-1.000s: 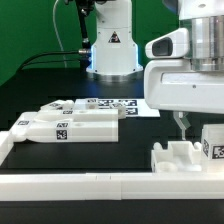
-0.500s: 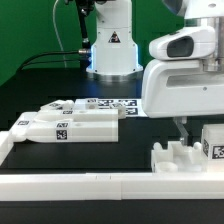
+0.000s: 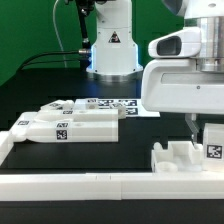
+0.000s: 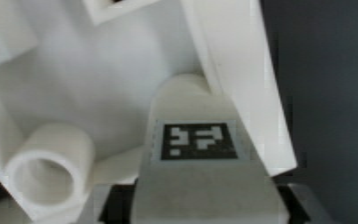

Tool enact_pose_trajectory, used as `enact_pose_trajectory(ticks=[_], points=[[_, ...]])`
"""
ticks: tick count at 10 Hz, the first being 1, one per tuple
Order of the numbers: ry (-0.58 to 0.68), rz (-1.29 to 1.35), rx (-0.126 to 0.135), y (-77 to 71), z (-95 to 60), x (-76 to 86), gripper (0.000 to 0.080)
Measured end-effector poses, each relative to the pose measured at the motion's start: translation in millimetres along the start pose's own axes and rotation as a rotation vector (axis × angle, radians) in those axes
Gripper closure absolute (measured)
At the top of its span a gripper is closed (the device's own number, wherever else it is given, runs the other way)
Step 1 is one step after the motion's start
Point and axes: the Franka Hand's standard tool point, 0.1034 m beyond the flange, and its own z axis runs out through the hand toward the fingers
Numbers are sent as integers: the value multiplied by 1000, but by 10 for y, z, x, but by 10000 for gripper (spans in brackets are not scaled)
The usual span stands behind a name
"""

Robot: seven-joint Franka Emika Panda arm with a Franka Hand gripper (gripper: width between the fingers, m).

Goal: Assemble chair

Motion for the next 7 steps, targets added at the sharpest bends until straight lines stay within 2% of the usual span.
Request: enact_pose_trajectory(ticks=[2, 3, 7], points=[[1, 349, -12, 15, -3, -9, 517], [-15, 565, -8, 15, -5, -19, 517], [-24, 800, -5, 12, -5, -29, 515]])
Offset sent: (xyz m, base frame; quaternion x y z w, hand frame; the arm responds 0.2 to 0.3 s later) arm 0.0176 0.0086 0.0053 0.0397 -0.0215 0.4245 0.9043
